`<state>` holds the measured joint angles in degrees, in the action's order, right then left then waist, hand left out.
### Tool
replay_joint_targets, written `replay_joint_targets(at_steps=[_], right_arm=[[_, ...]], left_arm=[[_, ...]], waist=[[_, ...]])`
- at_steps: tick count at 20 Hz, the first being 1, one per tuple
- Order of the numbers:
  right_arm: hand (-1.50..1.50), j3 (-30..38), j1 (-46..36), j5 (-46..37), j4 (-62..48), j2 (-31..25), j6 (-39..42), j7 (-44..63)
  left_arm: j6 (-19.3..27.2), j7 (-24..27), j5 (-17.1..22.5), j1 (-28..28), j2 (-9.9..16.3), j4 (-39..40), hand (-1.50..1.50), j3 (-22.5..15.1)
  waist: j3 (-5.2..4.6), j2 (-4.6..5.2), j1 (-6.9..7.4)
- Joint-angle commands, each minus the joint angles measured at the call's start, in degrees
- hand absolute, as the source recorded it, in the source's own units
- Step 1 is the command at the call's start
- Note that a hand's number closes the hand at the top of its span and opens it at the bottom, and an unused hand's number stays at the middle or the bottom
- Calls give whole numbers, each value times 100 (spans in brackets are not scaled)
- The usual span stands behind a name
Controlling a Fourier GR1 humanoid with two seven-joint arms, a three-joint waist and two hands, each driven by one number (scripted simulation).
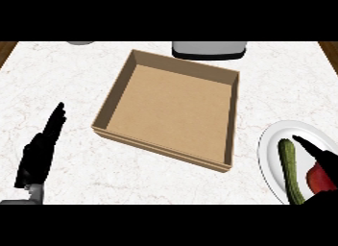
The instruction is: Pick the squash from the plate and place it in the cardboard box
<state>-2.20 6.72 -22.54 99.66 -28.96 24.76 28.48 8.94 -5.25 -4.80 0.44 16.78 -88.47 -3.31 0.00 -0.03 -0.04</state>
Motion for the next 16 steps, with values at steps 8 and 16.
replay_joint_targets(at_steps=[8, 16], right_arm=[[-150, 164, 60, -666, -510, 315, 303, -628], [150, 28, -20, -1727, -743, 410, -792, -1212]], left_arm=[[-391, 82, -184, 164, -183, -67, 0, 339], [-521, 213, -192, 351, -159, -167, 0, 464]], waist=[[0, 0, 3], [1, -1, 16]])
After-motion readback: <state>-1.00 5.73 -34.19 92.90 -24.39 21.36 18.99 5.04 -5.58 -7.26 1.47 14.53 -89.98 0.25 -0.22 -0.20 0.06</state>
